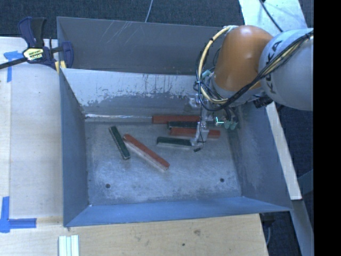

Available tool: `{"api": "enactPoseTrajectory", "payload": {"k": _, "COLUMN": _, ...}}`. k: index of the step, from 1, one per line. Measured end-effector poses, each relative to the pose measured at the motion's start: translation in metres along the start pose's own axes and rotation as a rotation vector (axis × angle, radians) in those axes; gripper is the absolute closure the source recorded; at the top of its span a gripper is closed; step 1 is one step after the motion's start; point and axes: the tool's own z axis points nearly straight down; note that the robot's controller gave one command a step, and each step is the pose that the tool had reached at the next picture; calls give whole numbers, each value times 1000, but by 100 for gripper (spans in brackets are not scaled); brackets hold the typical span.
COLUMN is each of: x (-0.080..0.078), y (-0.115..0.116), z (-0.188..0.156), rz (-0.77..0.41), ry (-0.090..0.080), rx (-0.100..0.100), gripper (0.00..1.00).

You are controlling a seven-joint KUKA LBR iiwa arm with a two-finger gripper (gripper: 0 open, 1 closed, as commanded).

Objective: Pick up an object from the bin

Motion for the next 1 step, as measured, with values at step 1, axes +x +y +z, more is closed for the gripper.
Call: {"api": "enactPoseTrajectory", "payload": {"k": 1, "x": -2, "y": 0, "z": -5, "rz": 0, "ry": -8, "rx": 0, "gripper": 0}}
